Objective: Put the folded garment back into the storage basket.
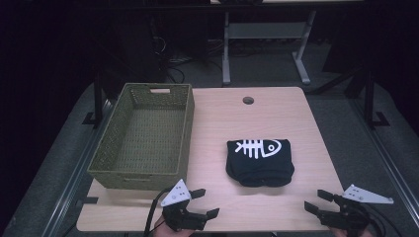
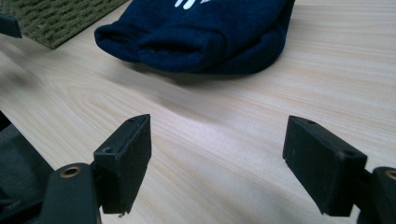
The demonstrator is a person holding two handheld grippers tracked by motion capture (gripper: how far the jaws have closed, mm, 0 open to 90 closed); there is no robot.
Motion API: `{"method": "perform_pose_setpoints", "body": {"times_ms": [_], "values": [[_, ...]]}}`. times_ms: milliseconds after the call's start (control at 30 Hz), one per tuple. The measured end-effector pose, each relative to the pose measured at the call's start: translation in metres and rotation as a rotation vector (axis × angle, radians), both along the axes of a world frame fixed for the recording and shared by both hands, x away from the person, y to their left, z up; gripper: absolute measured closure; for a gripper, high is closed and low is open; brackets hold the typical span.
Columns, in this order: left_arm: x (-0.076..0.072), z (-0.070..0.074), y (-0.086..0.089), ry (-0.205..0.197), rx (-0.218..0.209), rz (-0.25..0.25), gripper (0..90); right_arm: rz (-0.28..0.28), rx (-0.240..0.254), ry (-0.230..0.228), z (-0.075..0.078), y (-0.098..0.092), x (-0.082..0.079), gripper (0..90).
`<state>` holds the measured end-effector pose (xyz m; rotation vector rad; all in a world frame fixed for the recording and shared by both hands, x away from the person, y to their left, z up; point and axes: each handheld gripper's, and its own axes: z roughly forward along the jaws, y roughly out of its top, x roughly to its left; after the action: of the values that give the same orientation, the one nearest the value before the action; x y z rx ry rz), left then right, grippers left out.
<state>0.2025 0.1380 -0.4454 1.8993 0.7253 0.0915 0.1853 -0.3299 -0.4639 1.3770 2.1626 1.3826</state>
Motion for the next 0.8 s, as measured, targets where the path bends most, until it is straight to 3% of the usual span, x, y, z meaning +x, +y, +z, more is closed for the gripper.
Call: {"method": "perform_pose_setpoints", "body": {"times_ms": [200,233,367,433,800], "values": [[0.000,-0.002,-0.008,-0.004,0.009,0.005,21.1,0.015,-0.010,0.021,0.001,0.001,0.006,23.4],[0.001,-0.003,-0.012,-0.010,0.019,0.001,21.2,0.030,0.020,0.027,0.003,-0.001,0.009,23.4],[0.003,-0.003,-0.019,-0.013,0.024,-0.002,21.2,0.039,0.043,0.041,0.005,-0.003,0.012,21.4],[0.005,-0.001,-0.021,-0.018,0.025,-0.002,21.3,0.054,0.021,0.035,0.010,-0.001,0.017,20.9],[0.025,0.017,-0.040,-0.049,-0.009,-0.004,20.8,0.099,0.006,0.020,0.029,0.006,0.039,19.7]]}}
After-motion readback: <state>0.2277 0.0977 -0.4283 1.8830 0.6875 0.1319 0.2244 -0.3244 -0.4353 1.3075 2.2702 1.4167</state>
